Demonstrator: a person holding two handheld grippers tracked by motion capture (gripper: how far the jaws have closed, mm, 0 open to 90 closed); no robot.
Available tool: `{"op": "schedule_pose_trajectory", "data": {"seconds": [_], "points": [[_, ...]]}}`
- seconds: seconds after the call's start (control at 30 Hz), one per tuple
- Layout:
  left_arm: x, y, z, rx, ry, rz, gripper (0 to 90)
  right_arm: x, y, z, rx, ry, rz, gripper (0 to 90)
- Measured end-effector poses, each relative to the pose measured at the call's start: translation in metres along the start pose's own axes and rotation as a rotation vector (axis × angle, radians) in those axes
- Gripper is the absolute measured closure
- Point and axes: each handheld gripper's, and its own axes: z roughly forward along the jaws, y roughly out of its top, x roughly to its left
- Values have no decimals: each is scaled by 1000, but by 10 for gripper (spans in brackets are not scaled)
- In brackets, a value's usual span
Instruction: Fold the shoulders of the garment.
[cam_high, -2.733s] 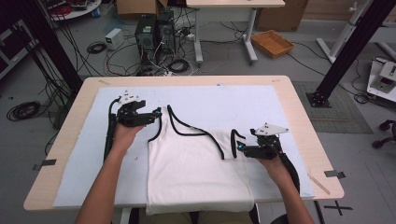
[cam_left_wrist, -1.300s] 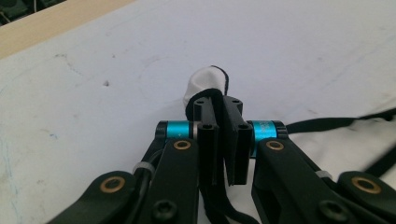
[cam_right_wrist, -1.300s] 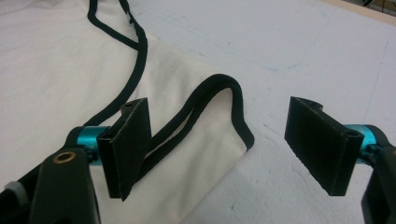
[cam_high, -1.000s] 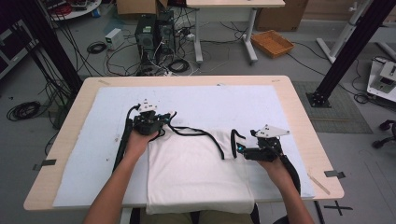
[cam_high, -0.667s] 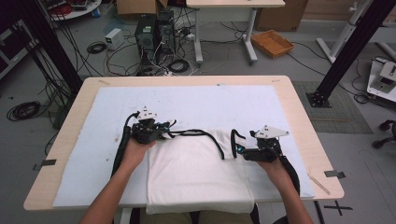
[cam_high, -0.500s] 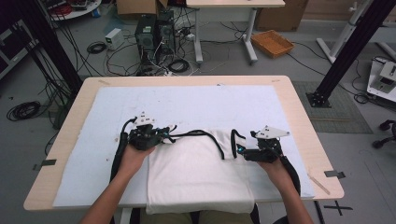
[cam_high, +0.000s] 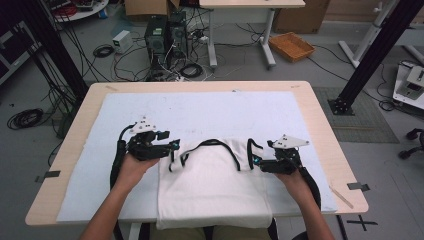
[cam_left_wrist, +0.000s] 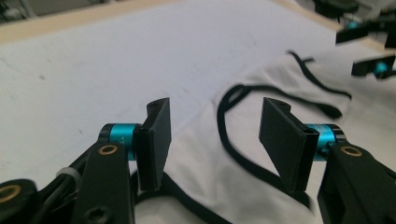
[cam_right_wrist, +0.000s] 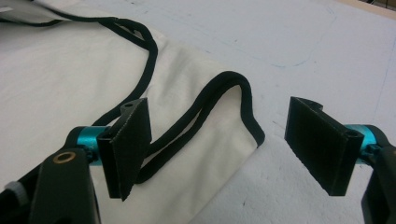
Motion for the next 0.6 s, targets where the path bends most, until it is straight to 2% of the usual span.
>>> {"op": "schedule_pose_trajectory", "data": {"seconds": [0.17, 0.23, 0.3, 0.4, 0.43, 0.5, 0.53, 0.57, 0.6], "points": [[-7, -20, 4, 82, -45, 40, 446, 0, -1, -1, 5, 8, 3, 228], [-10, -25, 5, 93, -53, 50, 449, 0, -1, 0, 12, 23, 1, 242], [-16, -35, 5, 95, -83, 78, 449, 5, -1, 1, 36, 61, -22, 256], [-23, -48, 9, 110, -133, 115, 421, 17, 0, 3, 87, 164, -52, 382], [-23, -48, 9, 110, -133, 115, 403, 19, 0, 4, 102, 186, -71, 423], [-28, -51, 15, 167, -115, 150, 410, 25, -1, 8, 141, 195, -94, 501], [-28, -51, 15, 167, -115, 150, 463, 25, -1, 8, 141, 195, -94, 501], [-32, -52, 19, 206, -92, 174, 521, 27, -2, 12, 180, 166, -116, 596], [-34, -53, 21, 226, -73, 187, 595, 27, -3, 14, 194, 165, -121, 645]]}}
